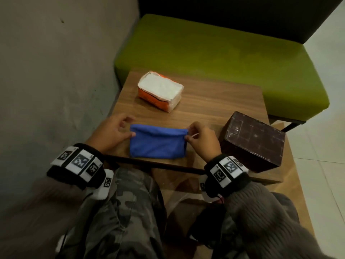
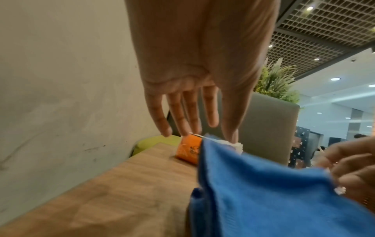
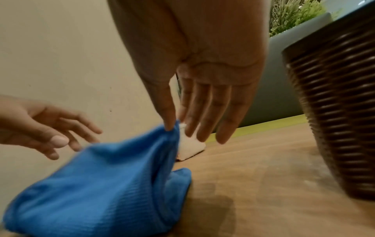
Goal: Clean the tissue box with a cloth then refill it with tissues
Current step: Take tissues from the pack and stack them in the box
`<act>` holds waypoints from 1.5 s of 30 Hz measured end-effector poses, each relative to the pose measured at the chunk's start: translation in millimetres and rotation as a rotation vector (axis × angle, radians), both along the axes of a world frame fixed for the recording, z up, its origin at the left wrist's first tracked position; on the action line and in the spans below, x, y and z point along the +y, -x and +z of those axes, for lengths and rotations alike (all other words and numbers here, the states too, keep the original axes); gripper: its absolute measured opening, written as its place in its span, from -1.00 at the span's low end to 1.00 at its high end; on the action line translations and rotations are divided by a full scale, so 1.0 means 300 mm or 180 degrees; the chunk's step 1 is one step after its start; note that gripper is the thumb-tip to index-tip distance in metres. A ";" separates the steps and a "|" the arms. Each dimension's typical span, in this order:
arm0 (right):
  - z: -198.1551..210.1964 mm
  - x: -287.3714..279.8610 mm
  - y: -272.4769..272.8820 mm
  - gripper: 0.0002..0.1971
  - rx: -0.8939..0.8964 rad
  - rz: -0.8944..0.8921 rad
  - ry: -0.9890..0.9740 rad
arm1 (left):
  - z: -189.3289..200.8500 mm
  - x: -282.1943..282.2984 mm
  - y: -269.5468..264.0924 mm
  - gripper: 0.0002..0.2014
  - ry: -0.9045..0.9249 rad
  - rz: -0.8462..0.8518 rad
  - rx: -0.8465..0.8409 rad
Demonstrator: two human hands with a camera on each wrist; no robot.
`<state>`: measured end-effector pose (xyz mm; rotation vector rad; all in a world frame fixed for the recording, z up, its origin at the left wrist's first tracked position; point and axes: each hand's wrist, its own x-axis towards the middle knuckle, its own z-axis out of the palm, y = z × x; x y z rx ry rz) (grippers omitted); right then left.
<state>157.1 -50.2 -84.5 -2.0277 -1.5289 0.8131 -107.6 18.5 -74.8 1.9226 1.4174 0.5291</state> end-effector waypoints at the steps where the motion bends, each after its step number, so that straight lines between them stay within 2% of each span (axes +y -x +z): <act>1: 0.000 0.008 0.004 -0.72 0.0079 -0.0148 -0.0005 | 0.000 0.000 -0.022 -0.52 -0.0114 0.0057 0.0093; 3: 0.016 -0.006 0.001 -0.59 0.0177 -0.0280 -0.0044 | -0.005 -0.013 -0.062 -0.45 -0.0269 -0.0076 0.0239; 5: 0.052 -0.056 -0.025 -0.56 0.0206 -0.0303 -0.0354 | -0.011 -0.039 -0.109 -0.48 -0.0288 -0.0270 0.0110; 7: 0.102 -0.127 -0.090 -0.55 0.0004 -0.0244 -0.0713 | -0.011 -0.066 -0.174 -0.52 -0.0228 -0.0421 -0.0020; 9: 0.165 -0.193 -0.184 -0.51 -0.0374 -0.0211 -0.0724 | -0.010 -0.092 -0.257 -0.52 -0.0123 -0.0595 -0.0044; 11: 0.203 -0.235 -0.304 -0.40 -0.0681 -0.0266 -0.0409 | -0.009 -0.116 -0.347 -0.51 0.0005 -0.0856 0.0030; 14: 0.206 -0.245 -0.476 -0.01 -0.1332 -0.0271 0.0366 | -0.008 -0.143 -0.493 -0.42 0.0105 -0.1208 0.0228; 17: 0.168 -0.230 -0.584 0.33 -0.1358 -0.0153 0.1009 | -0.002 -0.169 -0.626 -0.27 0.0199 -0.1376 0.0233; 19: 0.144 -0.209 -0.618 0.41 -0.1276 0.0046 0.1250 | 0.002 -0.179 -0.701 -0.12 0.0139 -0.1487 0.0282; 24: 0.129 -0.159 -0.594 0.32 -0.1563 0.0425 0.1231 | 0.020 -0.155 -0.781 0.09 0.0152 -0.1503 0.0716; 30: 0.119 -0.121 -0.517 0.33 -0.1348 0.0931 0.1119 | -0.004 -0.105 -0.718 0.28 0.0246 -0.1651 0.0898; 34: 0.138 -0.100 -0.481 0.33 -0.1505 0.1184 0.1106 | -0.008 -0.088 -0.672 0.35 0.0251 -0.1752 0.0891; 40: 0.155 -0.076 -0.455 0.31 -0.1642 0.1390 0.1092 | -0.028 -0.070 -0.653 0.30 0.0251 -0.1712 0.0670; 45: 0.176 -0.049 -0.462 0.30 -0.1810 0.1582 0.1146 | -0.047 -0.099 -0.658 0.25 -0.0007 -0.1555 0.0711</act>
